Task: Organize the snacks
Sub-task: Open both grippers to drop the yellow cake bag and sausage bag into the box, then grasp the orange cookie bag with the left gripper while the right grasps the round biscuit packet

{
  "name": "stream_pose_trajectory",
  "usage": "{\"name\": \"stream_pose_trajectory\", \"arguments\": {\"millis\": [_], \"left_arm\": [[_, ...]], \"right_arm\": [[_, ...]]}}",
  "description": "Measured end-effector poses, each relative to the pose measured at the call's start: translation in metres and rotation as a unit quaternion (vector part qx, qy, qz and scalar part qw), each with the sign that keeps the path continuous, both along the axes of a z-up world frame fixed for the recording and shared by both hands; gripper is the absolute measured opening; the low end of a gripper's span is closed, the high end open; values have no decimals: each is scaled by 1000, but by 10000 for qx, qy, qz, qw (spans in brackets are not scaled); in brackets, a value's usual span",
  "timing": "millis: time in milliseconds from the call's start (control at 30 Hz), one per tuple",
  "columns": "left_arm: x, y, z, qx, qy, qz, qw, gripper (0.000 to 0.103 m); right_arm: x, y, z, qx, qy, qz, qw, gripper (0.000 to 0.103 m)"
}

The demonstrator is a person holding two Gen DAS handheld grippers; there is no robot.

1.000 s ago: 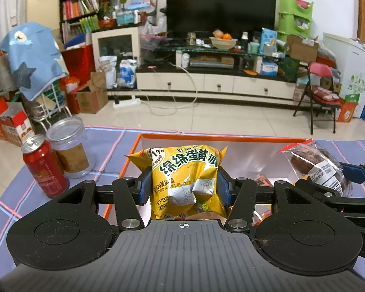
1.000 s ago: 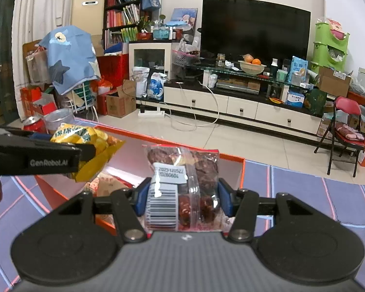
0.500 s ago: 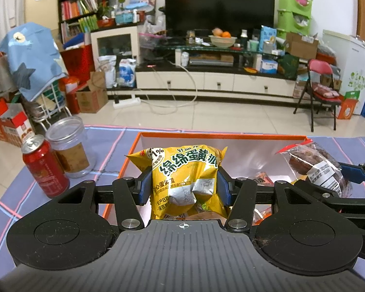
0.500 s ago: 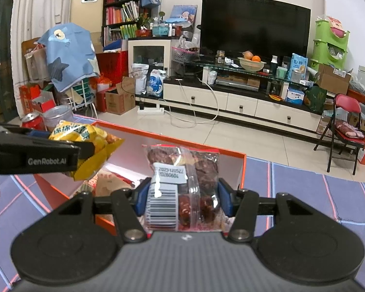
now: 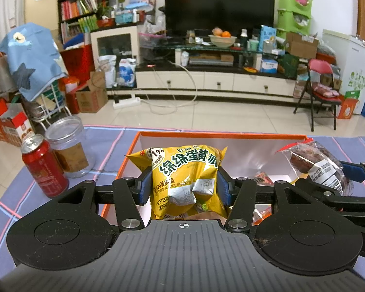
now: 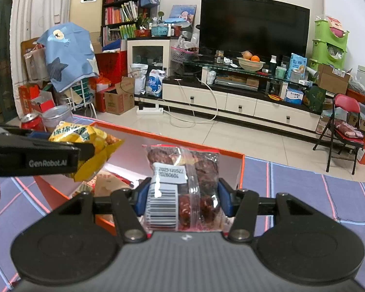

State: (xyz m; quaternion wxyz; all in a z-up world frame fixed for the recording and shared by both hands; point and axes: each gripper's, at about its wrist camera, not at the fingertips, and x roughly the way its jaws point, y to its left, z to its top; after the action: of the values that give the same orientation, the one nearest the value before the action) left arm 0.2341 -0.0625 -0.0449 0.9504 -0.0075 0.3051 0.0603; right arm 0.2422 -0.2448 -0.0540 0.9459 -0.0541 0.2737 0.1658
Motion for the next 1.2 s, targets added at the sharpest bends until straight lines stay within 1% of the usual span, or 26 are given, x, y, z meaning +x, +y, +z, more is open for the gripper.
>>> {"name": "stream_pose_trajectory", "arguments": {"millis": [167, 233, 267, 300, 333, 367, 433, 500, 600, 633, 700, 733, 767, 833, 900, 967, 1033, 1100, 1133, 1167, 1200], "left_arm": [[0, 0, 0, 3, -19, 0, 10000, 23], [1, 0, 1, 9, -65, 3, 10000, 29], [0, 1, 2, 24, -133, -1, 9999, 53], [0, 1, 4, 77, -201, 31, 9998, 72], [-3, 3, 6, 156, -333, 64, 9993, 85], [-8, 5, 9, 215, -450, 39, 9987, 86], [-14, 11, 19, 233, -550, -3, 9982, 85], [-22, 20, 29, 173, -683, 22, 9975, 86], [-36, 34, 40, 74, -742, -51, 9972, 86], [-43, 39, 42, 49, -745, -57, 9972, 86], [-60, 48, 42, -51, -725, -69, 9973, 86], [-68, 52, 41, -120, -690, -75, 9975, 86], [-78, 57, 39, -189, -635, -73, 9978, 86], [-100, 64, 30, -354, -493, -33, 9982, 86], [-117, 66, 16, -445, -281, 2, 9986, 86], [-132, 62, -3, -376, 51, -44, 9993, 86], [-146, 54, -20, -240, 339, -141, 9990, 86], [-153, 44, -32, -128, 561, -312, 9979, 86], [-154, 39, -35, -71, 606, -389, 9974, 86], [-154, 34, -38, -20, 619, -455, 9970, 86], [-155, 31, -39, 29, 620, -504, 9968, 86]], "right_arm": [[0, -2, 0, -2, 8, -15, 10000, 54], [0, -2, 0, -22, -4, -38, 10000, 55], [-1, -2, 0, -42, -18, -71, 10000, 64], [-1, -1, 1, -58, -75, -125, 9999, 71], [-3, -1, 3, -66, -169, -188, 9997, 80], [-6, -2, 6, -63, -266, -195, 9994, 80], [-11, -5, 13, -38, -395, -183, 9990, 80], [-18, -7, 20, -33, -505, -157, 9986, 80], [-35, -8, 31, -81, -618, -2, 9981, 81], [-43, -8, 34, -82, -634, 70, 9979, 82], [-65, -8, 36, -127, -609, 295, 9976, 88], [-83, -8, 35, -198, -617, 360, 9973, 94], [-98, -7, 33, -280, -639, 381, 9968, 97], [-128, -6, 23, -428, -543, 521, 9962, 97], [-158, 1, 6, -556, -295, 709, 9955, 99], [-178, 14, -15, -884, -138, 974, 9912, 99], [-188, 29, -32, -1272, -69, 1210, 9844, 99], [-190, 42, -42, -1442, 11, 1409, 9795, 96], [-190, 47, -45, -1476, 48, 1460, 9782, 90], [-188, 51, -46, -1508, 102, 1480, 9774, 78], [-185, 52, -49, -1530, 161, 1494, 9767, 73]]}}
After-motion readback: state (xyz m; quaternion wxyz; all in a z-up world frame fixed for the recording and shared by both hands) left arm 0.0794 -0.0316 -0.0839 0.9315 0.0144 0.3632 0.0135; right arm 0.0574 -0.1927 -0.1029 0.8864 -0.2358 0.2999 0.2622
